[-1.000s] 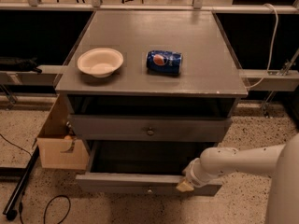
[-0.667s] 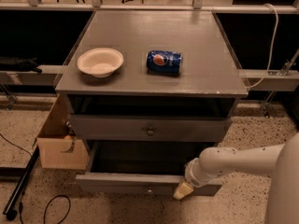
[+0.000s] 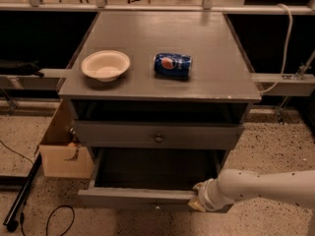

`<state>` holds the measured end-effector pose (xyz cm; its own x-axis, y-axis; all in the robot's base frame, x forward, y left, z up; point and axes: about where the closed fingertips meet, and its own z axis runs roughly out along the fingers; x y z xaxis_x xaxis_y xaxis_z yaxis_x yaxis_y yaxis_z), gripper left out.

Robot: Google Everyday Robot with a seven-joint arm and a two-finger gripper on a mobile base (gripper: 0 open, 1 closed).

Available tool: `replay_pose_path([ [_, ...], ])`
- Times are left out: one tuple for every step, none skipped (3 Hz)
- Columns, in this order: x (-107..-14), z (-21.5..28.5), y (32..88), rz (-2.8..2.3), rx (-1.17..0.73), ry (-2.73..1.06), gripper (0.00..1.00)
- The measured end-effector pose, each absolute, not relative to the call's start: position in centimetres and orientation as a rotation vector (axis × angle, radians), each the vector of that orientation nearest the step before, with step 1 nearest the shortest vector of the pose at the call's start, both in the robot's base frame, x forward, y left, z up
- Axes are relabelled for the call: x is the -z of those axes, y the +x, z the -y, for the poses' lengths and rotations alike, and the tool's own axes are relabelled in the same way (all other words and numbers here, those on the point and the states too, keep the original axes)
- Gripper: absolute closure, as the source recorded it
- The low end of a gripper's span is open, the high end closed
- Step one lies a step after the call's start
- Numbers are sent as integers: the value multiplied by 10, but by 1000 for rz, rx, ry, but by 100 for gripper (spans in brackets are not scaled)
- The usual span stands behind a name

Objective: Open middle drawer

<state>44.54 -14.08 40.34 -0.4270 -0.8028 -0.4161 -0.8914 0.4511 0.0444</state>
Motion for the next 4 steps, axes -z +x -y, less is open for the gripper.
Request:
replay_pose_path([
  [-408, 141, 446, -2371, -370, -1442, 97],
  [-406, 147, 420, -2386, -382, -1414, 100],
  [-407, 146, 421, -2386, -382, -1414, 81],
  [-407, 146, 421, -2386, -382, -1414, 58],
])
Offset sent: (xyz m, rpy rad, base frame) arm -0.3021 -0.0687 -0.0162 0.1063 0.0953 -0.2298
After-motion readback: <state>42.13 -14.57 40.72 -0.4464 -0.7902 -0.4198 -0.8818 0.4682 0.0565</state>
